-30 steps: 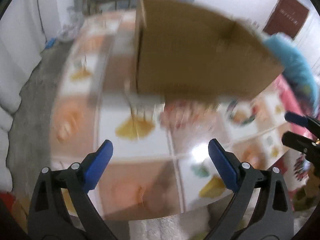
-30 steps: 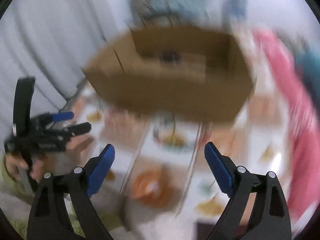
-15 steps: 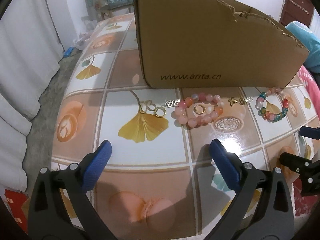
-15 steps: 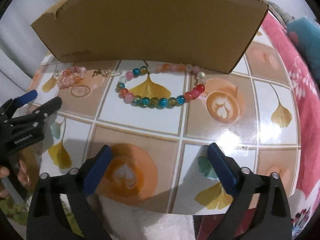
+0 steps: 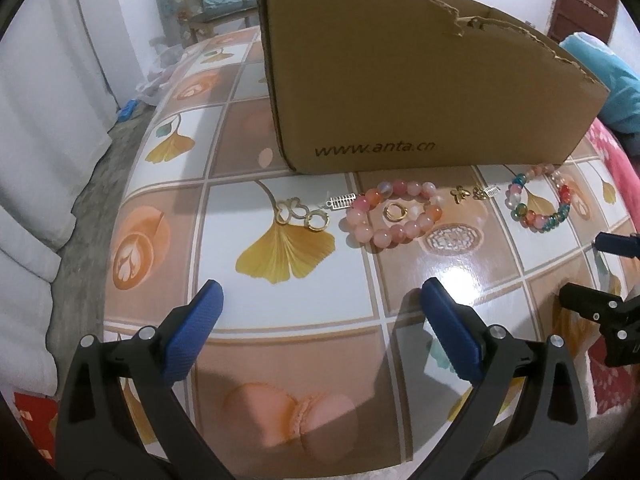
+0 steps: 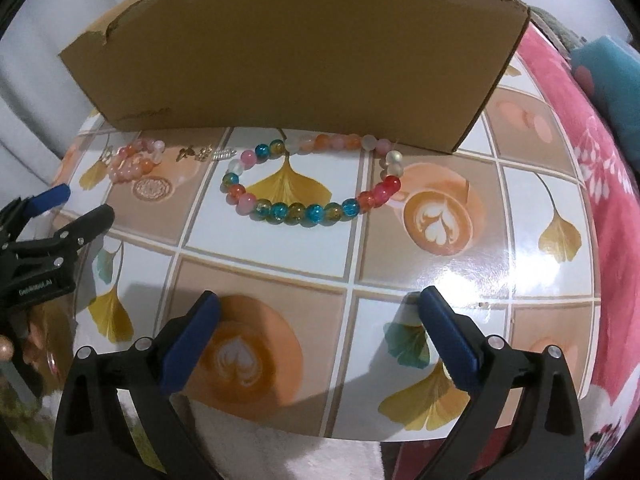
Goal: Organize jewelry
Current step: 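Move both grippers back toward the bracelets on the table, then reach the right gripper toward the small gold ring beside the pink bracelet, then position the open right gripper over the gold ring while the left gripper approaches a gold charm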
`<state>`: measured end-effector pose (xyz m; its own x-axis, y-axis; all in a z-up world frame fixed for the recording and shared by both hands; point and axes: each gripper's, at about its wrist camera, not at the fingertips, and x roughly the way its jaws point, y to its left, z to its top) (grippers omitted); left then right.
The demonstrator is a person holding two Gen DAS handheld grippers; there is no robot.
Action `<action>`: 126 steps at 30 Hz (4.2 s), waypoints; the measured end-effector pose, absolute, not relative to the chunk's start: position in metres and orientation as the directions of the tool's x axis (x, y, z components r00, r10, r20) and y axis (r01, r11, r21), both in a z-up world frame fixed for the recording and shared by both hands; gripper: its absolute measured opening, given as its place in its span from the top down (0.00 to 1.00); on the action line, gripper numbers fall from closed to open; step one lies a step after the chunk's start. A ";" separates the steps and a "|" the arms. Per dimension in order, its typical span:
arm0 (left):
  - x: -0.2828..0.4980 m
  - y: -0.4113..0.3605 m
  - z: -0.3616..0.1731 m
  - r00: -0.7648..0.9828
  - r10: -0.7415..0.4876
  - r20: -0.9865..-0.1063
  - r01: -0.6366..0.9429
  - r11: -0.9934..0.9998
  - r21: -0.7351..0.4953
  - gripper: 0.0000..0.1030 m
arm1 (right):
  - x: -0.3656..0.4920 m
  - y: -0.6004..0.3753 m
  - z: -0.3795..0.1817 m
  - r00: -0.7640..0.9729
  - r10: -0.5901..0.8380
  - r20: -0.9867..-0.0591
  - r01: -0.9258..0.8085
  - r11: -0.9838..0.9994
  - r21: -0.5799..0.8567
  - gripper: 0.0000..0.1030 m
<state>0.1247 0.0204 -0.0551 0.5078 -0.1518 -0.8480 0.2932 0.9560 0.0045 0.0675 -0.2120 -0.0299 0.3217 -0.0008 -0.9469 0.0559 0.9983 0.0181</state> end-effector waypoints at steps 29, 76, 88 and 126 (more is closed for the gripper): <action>0.130 0.041 -0.027 0.614 -0.235 -0.753 0.397 0.917 0.038 0.71 | 0.105 -0.164 0.007 0.478 0.317 -0.819 -0.189 0.948 0.256 0.42; 0.127 0.081 -0.045 0.574 -0.225 -0.787 0.334 0.942 -0.026 0.92 | 0.172 -0.045 -0.036 0.375 0.399 -0.837 -0.534 0.831 0.156 0.86; 0.121 0.080 -0.045 0.575 -0.231 -0.784 0.330 0.943 -0.036 0.92 | 0.138 -0.046 -0.033 0.336 0.385 -0.859 -0.568 0.811 0.141 0.89; 0.095 0.031 -0.040 0.470 -0.265 -0.842 0.438 0.898 -0.038 0.79 | 0.093 -0.167 -0.021 0.420 0.377 -0.826 -0.247 0.923 0.295 0.81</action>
